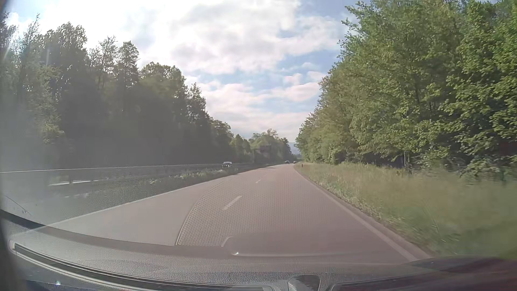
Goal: Follow the waypoints while adhering to traffic rules and regulations
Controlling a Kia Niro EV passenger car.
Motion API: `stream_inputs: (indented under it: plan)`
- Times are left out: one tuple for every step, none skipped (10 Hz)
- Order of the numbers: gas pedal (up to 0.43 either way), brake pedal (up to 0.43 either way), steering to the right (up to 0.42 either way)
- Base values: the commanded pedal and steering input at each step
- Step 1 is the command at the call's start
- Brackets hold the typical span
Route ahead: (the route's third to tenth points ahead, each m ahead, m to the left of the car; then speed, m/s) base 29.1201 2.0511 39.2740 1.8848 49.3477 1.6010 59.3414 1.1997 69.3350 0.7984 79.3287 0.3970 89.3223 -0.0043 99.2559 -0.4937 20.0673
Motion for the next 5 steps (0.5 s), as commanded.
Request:
stream_inputs:
  plan:
    - [0.138,0.0,-0.001]
    - [0.138,0.0,0.0]
    - [0.138,0.0,0.0]
    - [0.138,0.0,0.0]
    - [0.138,0.0,0.0]
